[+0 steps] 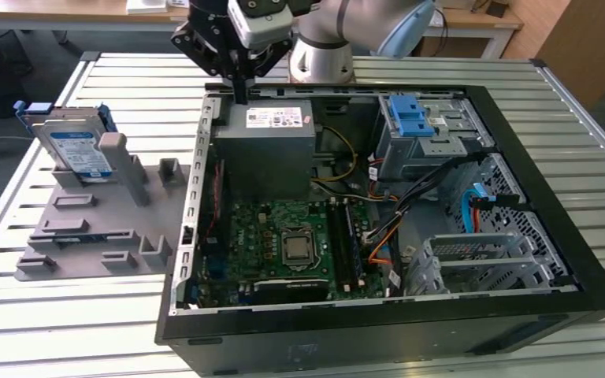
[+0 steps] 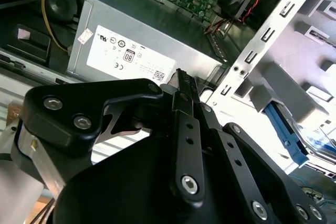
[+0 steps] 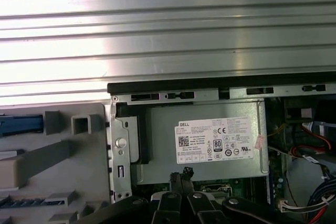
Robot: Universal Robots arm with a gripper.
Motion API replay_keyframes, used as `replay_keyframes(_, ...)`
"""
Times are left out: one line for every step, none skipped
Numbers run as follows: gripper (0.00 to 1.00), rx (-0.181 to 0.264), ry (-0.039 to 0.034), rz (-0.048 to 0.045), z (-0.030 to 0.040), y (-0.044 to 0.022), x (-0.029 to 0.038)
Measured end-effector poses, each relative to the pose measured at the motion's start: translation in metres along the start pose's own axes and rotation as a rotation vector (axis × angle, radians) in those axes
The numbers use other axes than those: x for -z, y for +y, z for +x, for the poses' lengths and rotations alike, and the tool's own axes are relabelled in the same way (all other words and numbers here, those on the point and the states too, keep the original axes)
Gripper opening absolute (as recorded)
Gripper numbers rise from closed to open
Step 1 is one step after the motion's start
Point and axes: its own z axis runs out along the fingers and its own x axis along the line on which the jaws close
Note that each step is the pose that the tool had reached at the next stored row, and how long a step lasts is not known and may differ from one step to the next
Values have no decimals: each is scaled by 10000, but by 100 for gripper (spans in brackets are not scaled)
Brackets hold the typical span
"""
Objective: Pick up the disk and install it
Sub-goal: 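Reach for the disk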
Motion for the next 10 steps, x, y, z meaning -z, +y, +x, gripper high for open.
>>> replay_keyframes(11,0,0,0,11,2,0)
replay_keyframes(11,0,0,1,23,3,0)
replay_keyframes(11,-1,1,1,38,5,0)
replay_keyframes(11,-1,1,2,51,7,-1)
replay_keyframes(11,-2,0,1,63,9,-2)
replay_keyframes(11,-2,0,1,73,11,-3)
replay_keyframes(11,-1,1,1,82,12,-3)
replay_keyframes(11,-1,2,2,89,13,-4)
replay_keyframes(11,-1,2,2,97,14,-5)
replay_keyframes(11,-1,1,1,106,16,-6)
